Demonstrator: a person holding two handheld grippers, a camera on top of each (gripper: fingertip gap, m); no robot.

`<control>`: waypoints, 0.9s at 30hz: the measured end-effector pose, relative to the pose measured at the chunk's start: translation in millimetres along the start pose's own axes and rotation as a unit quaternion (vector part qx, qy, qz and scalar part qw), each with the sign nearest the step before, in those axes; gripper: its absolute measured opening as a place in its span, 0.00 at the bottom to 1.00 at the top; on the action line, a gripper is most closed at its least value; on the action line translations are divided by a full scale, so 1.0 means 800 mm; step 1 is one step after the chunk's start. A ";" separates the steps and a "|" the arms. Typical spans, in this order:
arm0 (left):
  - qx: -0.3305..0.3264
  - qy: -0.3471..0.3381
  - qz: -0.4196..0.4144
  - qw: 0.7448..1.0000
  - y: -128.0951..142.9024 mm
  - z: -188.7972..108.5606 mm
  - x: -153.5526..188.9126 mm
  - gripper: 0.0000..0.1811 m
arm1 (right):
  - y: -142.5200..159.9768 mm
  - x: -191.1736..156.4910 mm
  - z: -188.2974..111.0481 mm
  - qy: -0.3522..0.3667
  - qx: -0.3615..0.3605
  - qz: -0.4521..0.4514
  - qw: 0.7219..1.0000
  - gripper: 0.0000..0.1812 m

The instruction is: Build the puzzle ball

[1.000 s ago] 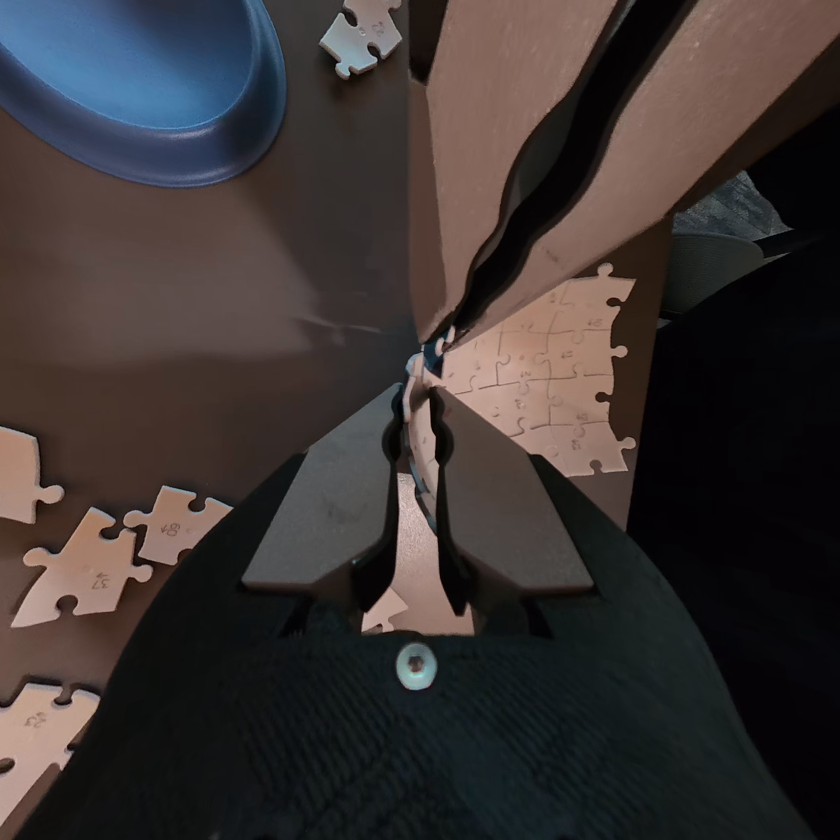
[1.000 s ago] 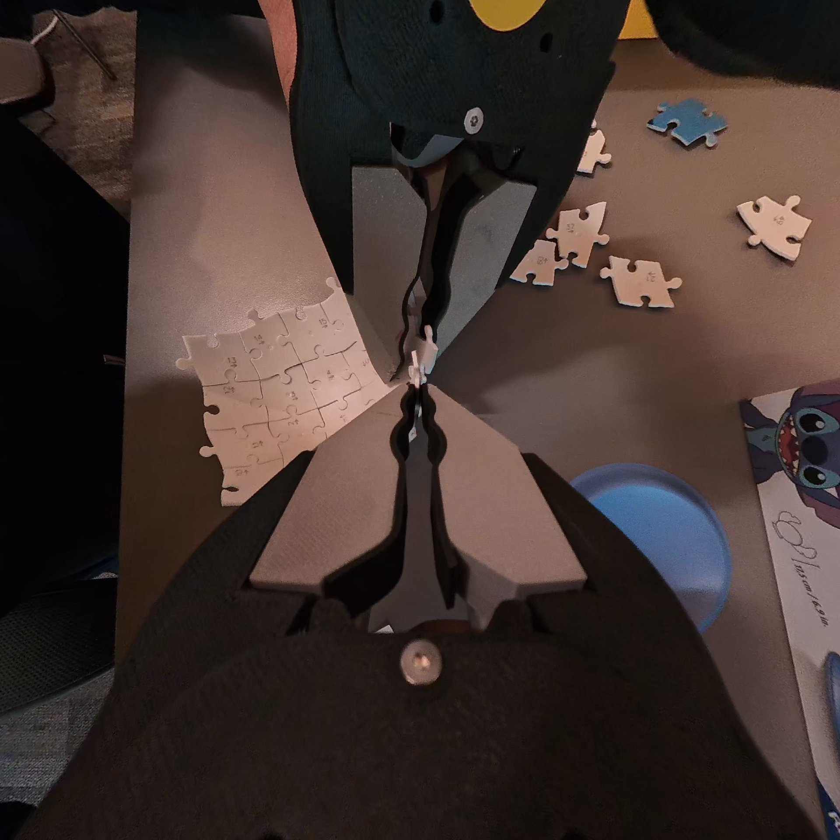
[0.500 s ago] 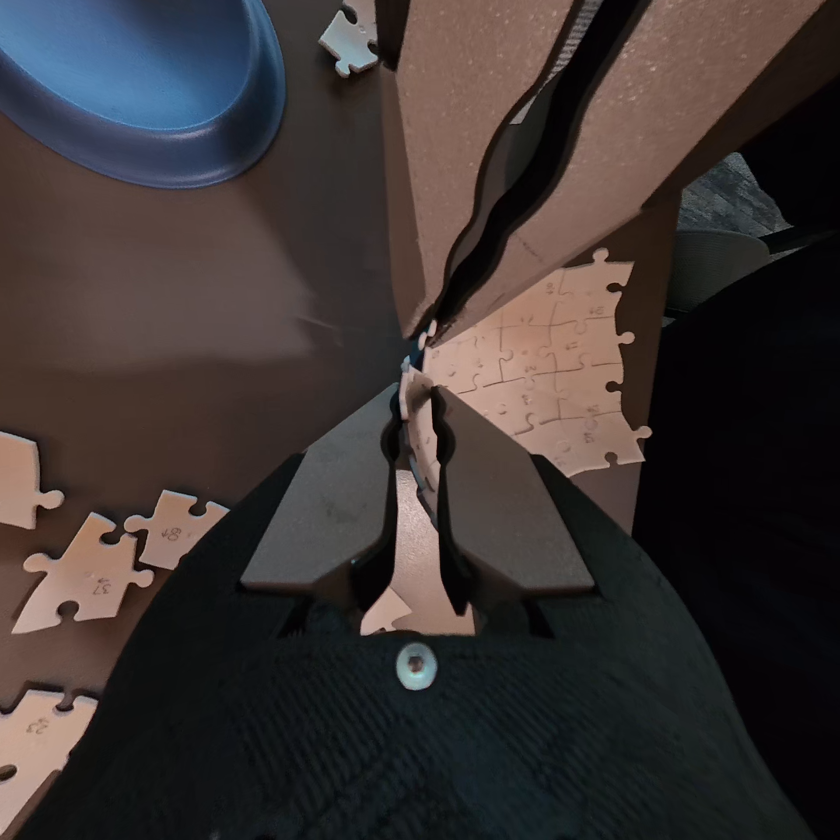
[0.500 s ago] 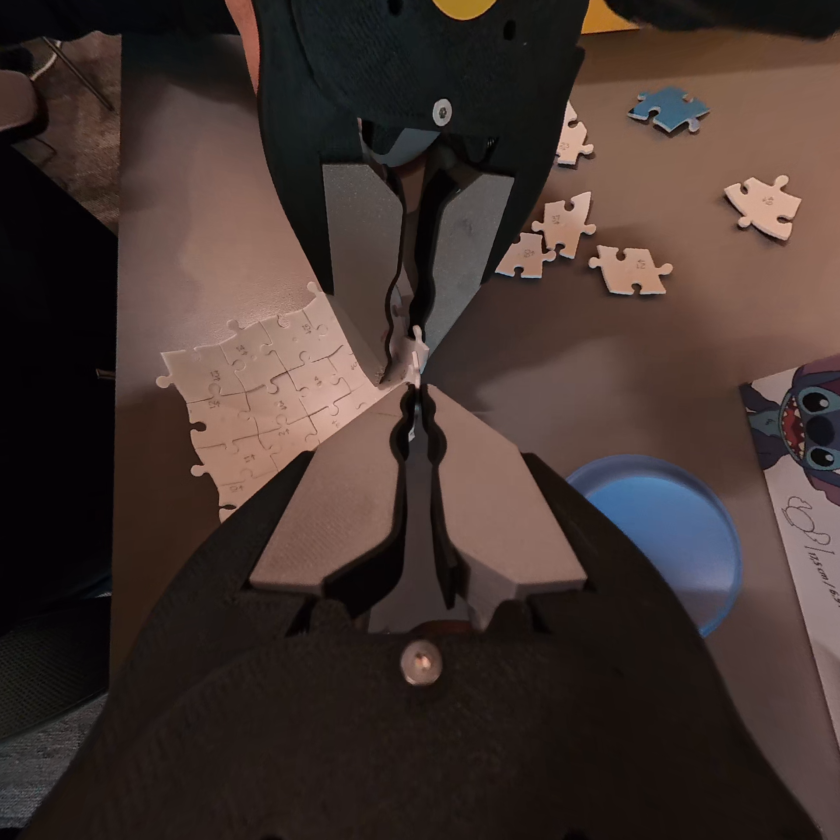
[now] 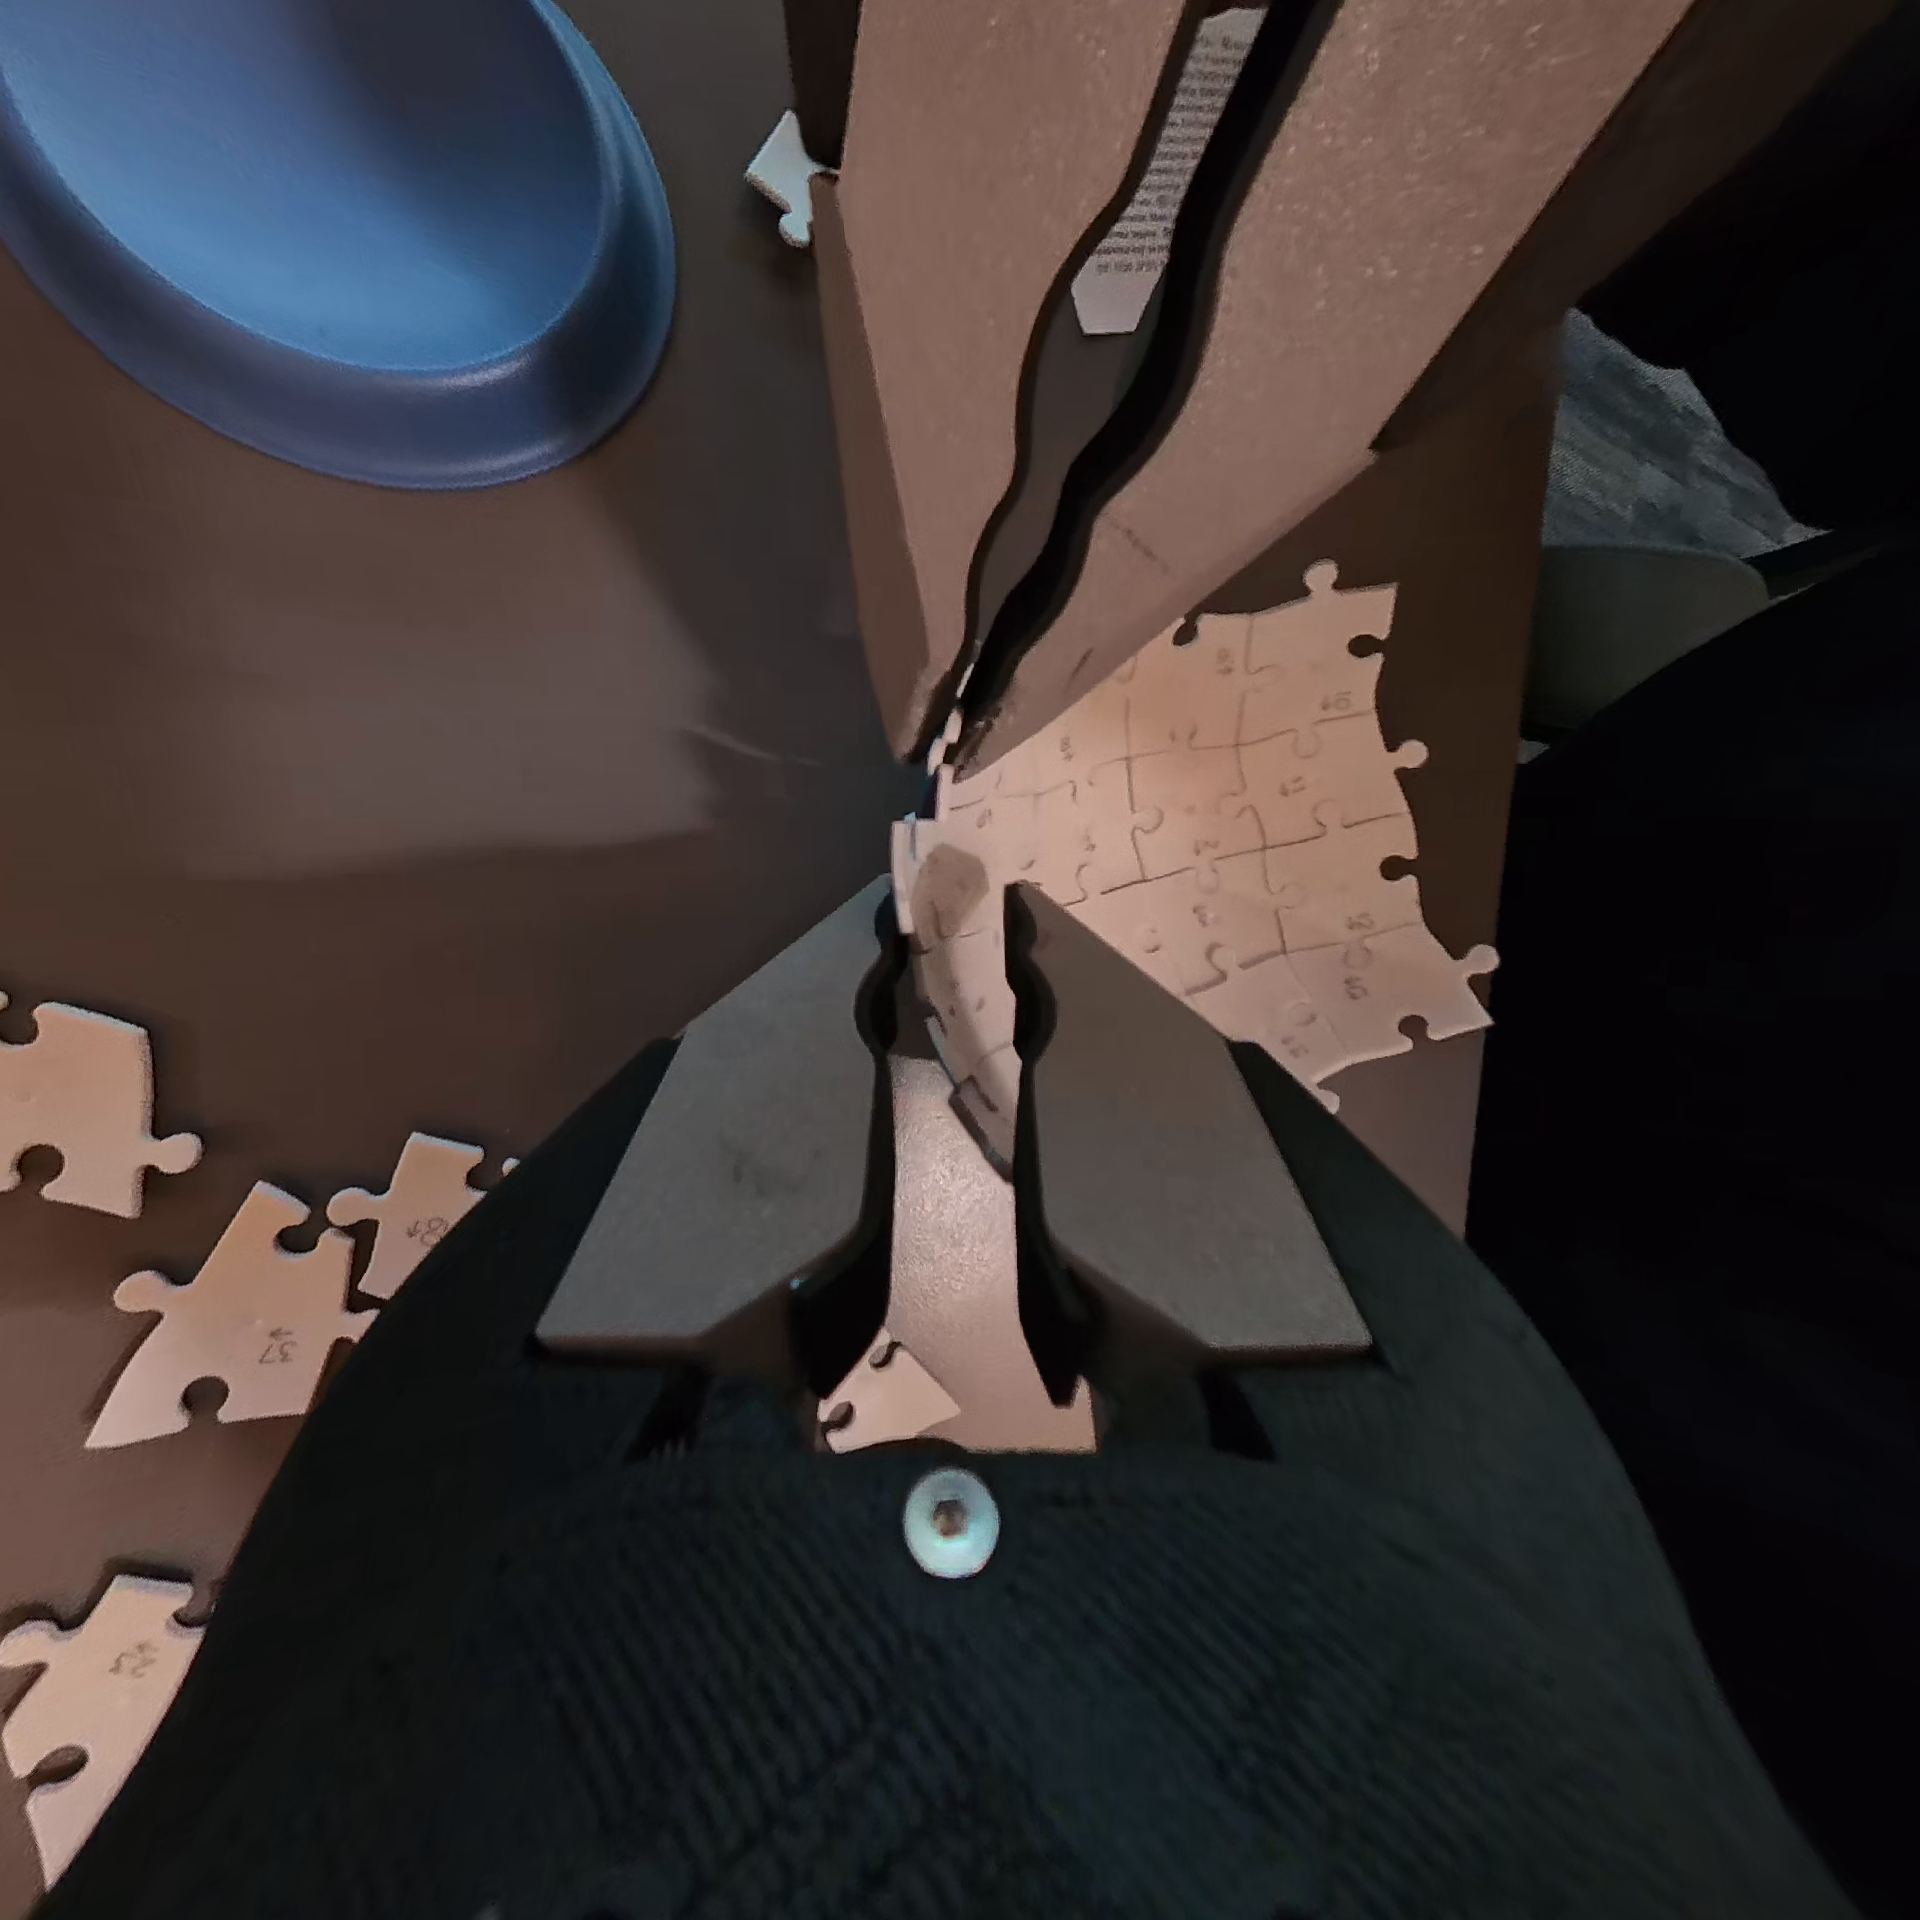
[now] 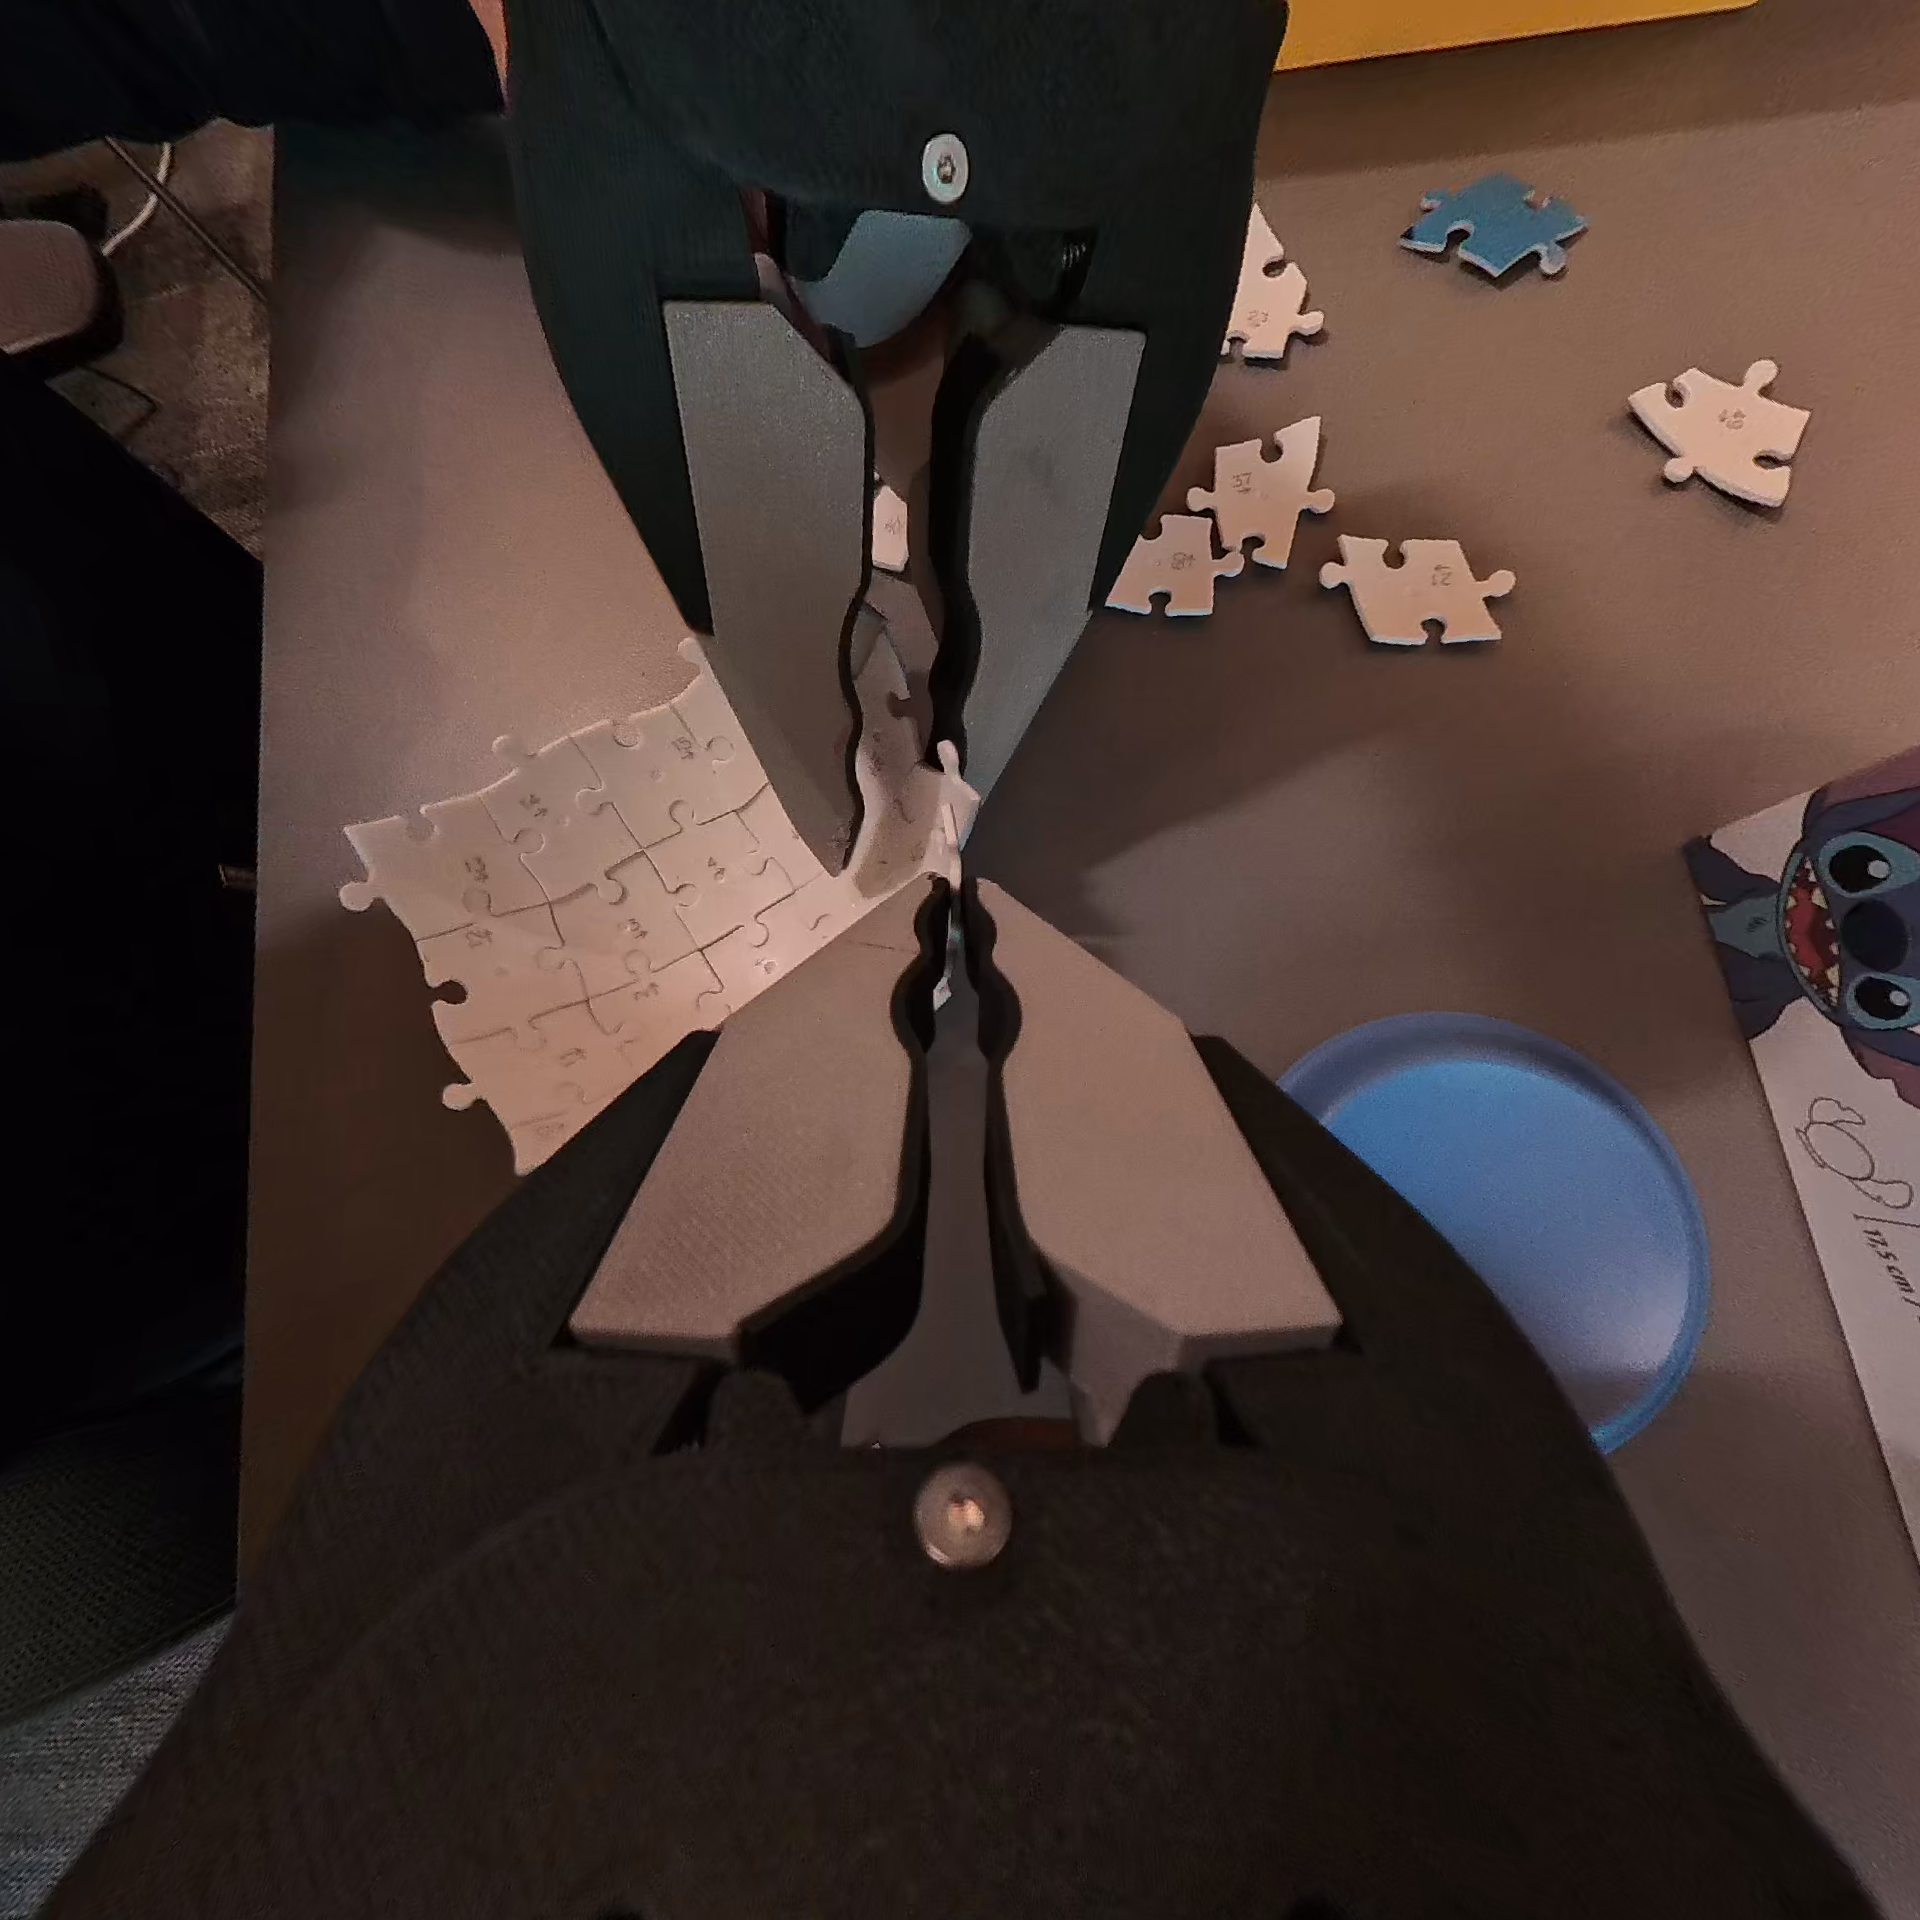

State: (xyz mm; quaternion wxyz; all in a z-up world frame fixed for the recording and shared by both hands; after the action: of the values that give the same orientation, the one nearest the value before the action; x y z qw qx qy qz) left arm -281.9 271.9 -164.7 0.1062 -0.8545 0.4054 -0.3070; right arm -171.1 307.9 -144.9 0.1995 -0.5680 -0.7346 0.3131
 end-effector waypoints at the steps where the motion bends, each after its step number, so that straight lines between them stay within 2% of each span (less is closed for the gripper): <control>1: 0.003 0.003 -0.001 1.000 0.000 -0.001 0.000 0.09 | 0.000 0.000 0.000 0.001 0.001 0.000 1.000 0.00; 27: 0.043 0.002 0.026 0.999 -0.008 -0.004 -0.005 0.08 | 0.001 0.002 -0.001 0.006 0.002 0.002 1.000 0.00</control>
State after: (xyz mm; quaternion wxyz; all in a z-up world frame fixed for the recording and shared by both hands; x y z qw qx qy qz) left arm -281.5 279.0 -161.4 0.1497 -0.8378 0.4141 -0.3228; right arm -170.1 310.0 -145.0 0.2047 -0.5708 -0.7317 0.3113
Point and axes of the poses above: each gripper's, where its closed fingertips meet, z out along the fingers, y out of its underside, x = y × z across the jaws, the point moved 9 cm from there along -z, back along the fingers, and after that the axes turned 6 degrees about -z, right-handed, at the moved point
